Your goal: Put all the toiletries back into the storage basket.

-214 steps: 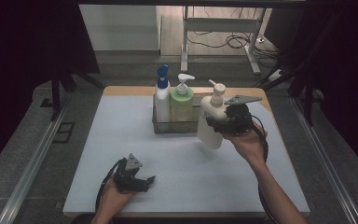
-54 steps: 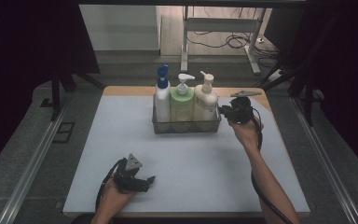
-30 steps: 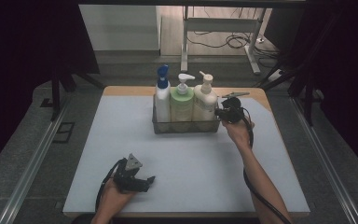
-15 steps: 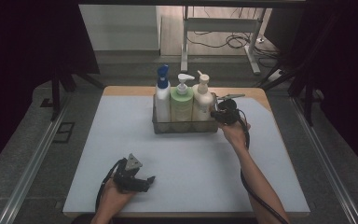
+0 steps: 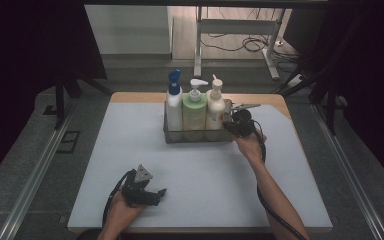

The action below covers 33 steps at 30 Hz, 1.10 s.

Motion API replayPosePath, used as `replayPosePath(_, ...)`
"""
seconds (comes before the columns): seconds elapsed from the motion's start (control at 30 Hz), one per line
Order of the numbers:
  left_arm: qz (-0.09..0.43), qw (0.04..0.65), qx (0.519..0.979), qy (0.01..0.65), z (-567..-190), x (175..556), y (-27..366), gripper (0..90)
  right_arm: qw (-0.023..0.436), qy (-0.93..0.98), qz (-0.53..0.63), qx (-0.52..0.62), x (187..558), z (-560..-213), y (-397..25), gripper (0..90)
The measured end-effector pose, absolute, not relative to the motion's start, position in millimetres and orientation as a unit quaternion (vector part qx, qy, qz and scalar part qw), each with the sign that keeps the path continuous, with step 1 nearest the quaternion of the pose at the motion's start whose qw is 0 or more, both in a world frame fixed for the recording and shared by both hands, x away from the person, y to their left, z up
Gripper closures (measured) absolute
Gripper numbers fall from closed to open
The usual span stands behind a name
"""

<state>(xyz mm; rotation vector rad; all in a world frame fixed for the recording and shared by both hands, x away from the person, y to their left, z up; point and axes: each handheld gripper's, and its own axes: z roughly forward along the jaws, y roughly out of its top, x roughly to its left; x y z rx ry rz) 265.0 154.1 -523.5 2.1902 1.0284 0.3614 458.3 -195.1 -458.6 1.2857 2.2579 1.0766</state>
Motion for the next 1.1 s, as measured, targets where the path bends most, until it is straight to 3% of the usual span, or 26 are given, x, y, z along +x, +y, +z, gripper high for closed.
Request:
replayPosePath(0.93,0.139,0.34,0.842,0.395,-523.4,265.2,154.2,12.3,0.166,0.795,0.38,0.442,453.2,-454.8,-192.4,89.6)
replayPosePath(1.1,0.139,0.34,0.842,0.395,-523.4,265.1,154.2,12.3,0.17,0.791,0.388,0.441,452.2,-449.8,-194.9,85.4)
